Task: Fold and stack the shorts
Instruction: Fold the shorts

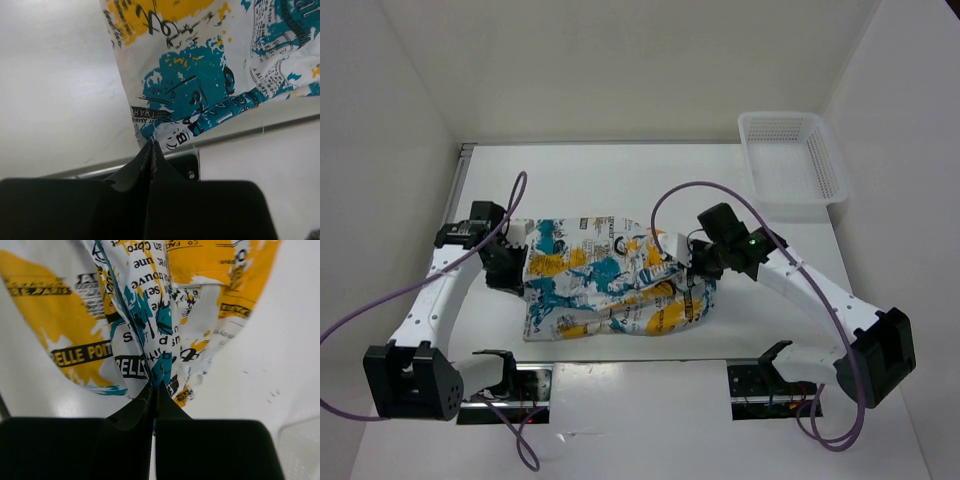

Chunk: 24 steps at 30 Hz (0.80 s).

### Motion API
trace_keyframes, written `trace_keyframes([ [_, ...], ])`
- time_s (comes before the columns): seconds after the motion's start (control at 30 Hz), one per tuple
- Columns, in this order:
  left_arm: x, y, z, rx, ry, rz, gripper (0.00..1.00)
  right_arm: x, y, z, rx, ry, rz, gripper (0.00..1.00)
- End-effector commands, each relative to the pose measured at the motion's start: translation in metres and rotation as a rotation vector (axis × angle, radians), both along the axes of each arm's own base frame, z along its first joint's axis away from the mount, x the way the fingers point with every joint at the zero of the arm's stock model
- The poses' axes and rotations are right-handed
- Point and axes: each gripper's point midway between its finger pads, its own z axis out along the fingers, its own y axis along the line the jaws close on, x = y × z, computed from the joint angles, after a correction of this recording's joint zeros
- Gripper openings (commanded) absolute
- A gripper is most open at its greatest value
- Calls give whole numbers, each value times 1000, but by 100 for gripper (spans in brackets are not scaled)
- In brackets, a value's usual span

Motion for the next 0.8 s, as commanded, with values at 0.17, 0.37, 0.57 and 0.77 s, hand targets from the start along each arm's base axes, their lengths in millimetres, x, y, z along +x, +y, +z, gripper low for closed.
trace_keyframes([
  [0.17,-32,-4,-13,-27,171,-4,0,-61,-13,-31,-139,79,233,0],
  [0.37,-18,1,24,-42,153,34,0,-50,-14,-9,-156,-8,236,0],
  [0.57,-11,8,34,-61,111,83,0,-59,-13,9,-131,-23,294,0],
  [0.77,-47,-16,18,-84,132,-29,0,-97,-8,5,-106,-7,458,0],
])
